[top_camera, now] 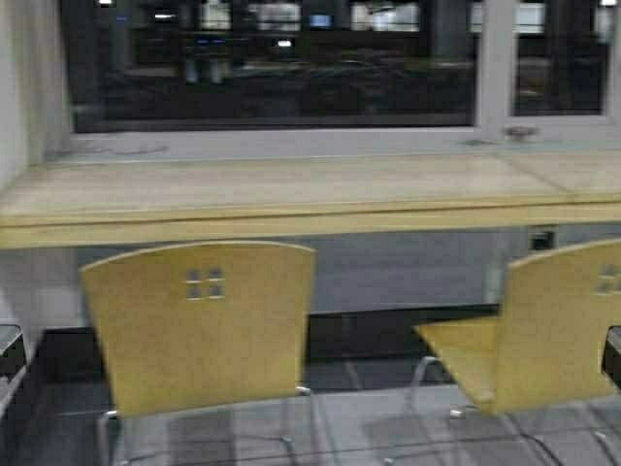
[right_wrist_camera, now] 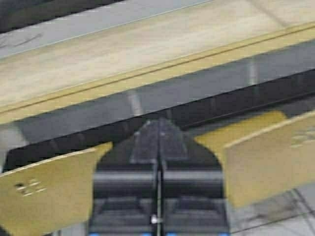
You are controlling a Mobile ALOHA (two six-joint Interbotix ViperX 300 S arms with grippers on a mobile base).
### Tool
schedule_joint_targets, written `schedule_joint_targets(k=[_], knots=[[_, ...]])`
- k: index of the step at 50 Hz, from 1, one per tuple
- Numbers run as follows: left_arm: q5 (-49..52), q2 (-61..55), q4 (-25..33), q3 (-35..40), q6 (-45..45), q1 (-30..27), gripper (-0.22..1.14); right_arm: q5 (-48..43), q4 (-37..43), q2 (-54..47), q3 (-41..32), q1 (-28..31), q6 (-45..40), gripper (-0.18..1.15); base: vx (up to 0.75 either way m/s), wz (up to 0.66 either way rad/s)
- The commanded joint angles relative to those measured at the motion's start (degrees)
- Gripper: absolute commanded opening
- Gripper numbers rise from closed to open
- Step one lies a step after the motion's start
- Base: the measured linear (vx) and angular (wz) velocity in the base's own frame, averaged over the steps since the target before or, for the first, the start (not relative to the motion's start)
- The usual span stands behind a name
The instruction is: Push the chairs under the table
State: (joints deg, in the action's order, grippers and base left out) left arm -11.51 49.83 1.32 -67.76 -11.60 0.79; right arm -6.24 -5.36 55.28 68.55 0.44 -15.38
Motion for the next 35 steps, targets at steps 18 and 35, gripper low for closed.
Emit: schedule_joint_targets(k=[18,35], knots=[[-0.3,-3.2,0.1,0.5,-1.3,-0.1,0.03,0.1,0.4,-2.0,-2.2,0.8,-1.6,0.04,0.10,0.28],[3.6,-5.4,0.1,1.8,-5.0,-0.1,0.04,0.0,1.1,-7.6,-2.3,2.8,-8.3,0.06,0.11,0.16]])
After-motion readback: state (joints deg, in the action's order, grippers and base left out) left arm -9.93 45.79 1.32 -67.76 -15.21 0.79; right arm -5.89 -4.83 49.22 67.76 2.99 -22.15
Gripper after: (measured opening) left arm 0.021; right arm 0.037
